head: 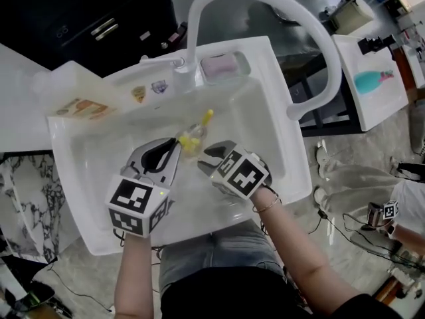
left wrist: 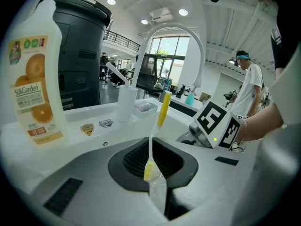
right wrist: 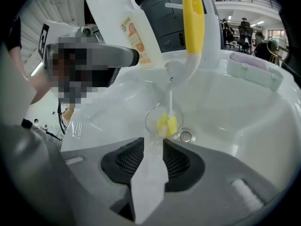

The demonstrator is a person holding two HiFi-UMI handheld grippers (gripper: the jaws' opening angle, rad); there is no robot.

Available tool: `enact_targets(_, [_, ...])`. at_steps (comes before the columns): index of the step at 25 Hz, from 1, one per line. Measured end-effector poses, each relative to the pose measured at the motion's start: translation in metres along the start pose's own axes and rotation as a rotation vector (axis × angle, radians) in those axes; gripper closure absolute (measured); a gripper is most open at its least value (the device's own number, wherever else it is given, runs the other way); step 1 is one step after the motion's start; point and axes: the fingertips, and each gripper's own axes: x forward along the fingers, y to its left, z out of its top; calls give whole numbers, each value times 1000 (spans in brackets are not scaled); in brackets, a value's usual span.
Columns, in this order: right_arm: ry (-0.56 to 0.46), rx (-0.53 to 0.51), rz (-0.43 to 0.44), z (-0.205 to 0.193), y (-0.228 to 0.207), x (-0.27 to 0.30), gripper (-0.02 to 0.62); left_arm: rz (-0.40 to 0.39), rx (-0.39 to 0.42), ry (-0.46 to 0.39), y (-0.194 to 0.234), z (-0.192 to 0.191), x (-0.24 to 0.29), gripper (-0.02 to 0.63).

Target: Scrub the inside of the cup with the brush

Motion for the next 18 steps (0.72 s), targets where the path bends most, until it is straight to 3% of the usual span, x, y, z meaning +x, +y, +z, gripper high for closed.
enact_targets(9, [67,17,11,-13,-2,27,468,-18,7,10,2,-8,10,587])
enact_targets(18, [111,-47,-2,-16,-11,41,468,-56,21,33,-1,-14,22,575])
